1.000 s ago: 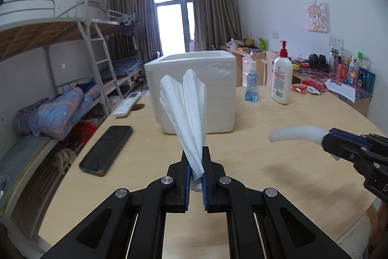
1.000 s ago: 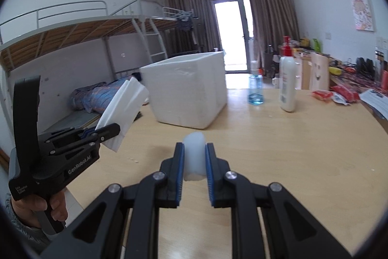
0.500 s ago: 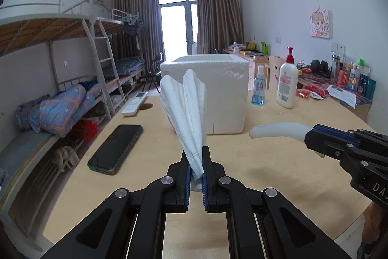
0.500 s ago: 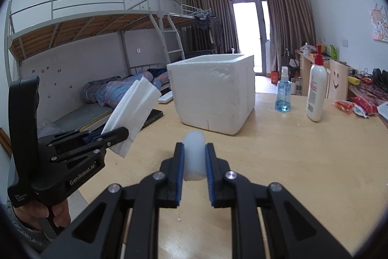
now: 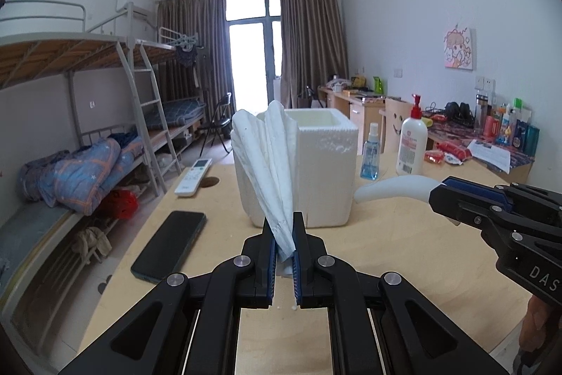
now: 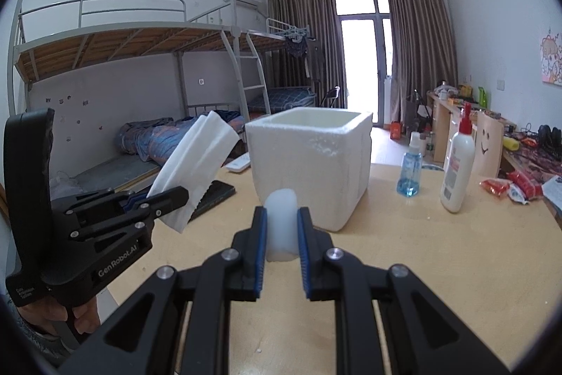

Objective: Organize soft objects
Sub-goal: 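Carry the white cloth and foam strip in both tools to the foam box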

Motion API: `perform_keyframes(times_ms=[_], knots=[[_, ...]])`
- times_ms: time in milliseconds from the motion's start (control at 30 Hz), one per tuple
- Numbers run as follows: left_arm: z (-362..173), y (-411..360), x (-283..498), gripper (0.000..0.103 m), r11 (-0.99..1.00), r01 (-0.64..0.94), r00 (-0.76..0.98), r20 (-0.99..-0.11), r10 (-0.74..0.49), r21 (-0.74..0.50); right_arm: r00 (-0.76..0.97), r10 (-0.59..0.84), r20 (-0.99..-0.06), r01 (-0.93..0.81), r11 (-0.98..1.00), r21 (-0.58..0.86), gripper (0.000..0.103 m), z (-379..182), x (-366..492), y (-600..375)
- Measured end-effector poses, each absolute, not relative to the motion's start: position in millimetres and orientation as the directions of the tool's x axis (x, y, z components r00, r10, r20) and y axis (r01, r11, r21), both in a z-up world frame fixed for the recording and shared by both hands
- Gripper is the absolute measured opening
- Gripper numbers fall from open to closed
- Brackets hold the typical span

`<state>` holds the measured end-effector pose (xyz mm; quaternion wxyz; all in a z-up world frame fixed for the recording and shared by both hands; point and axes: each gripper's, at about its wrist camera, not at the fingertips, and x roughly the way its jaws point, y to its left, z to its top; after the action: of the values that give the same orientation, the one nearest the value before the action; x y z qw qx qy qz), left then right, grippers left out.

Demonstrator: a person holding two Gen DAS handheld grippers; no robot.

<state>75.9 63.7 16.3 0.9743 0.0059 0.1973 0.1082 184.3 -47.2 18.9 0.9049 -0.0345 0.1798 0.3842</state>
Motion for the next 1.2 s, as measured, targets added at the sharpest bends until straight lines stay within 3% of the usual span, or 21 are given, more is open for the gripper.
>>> perform_keyframes(times_ms=[733, 1200], knots=[[71.7, 65.6, 94.0, 0.008, 0.984, -0.167, 0.934, -0.311, 0.178, 0.062, 0.674, 0.687, -0.271, -0.705, 0.708, 0.041, 0.020, 64.7, 200.4, -36.3], [94.3, 78.1, 126.6, 0.008, 0.985, -0.163, 0.939, -0.297, 0.172, 0.057, 0.665, 0.697, -0.270, -0.712, 0.700, 0.053, 0.020, 90.1, 234.3, -22.1]])
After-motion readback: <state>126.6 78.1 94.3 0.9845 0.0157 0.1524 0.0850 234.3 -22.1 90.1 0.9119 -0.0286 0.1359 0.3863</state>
